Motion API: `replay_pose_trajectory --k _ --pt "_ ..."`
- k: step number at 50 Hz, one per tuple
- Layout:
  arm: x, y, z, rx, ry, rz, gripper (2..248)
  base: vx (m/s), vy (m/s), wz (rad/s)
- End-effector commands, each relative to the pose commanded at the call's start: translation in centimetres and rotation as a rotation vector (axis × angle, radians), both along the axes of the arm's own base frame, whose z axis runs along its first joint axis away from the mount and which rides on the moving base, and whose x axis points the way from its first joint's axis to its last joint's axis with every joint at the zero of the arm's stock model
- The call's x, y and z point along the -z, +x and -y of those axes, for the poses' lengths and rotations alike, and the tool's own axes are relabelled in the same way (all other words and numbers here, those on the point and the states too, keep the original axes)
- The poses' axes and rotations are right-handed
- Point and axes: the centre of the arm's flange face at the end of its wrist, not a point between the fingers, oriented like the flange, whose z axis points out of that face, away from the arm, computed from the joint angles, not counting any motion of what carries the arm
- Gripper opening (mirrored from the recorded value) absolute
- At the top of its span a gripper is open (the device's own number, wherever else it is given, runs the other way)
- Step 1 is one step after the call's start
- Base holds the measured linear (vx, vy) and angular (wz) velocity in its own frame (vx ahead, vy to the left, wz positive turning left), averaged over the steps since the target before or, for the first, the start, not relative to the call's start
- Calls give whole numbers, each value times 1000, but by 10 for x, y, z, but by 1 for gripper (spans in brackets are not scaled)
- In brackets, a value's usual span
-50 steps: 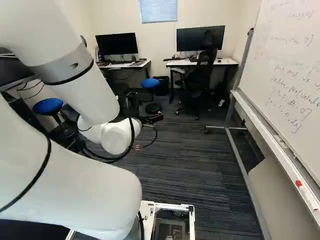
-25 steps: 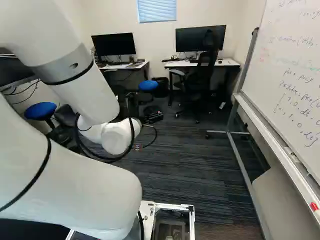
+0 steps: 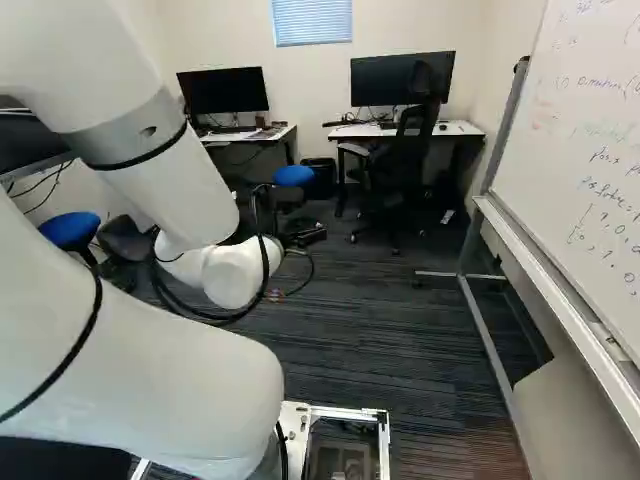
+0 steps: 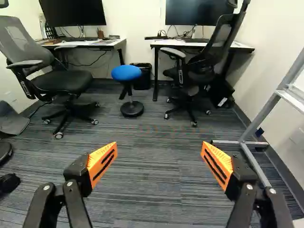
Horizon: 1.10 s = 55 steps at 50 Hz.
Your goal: Open the door and move inside
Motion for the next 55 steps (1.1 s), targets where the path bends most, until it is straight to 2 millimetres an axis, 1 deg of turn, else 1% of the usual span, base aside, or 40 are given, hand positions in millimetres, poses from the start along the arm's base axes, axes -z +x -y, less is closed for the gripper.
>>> replay_pose_trajectory --k 43,55 --pt "0 0 0 0 0 0 247 177 1 -7" --pt "0 1 0 0 0 -1 247 49 2 -5"
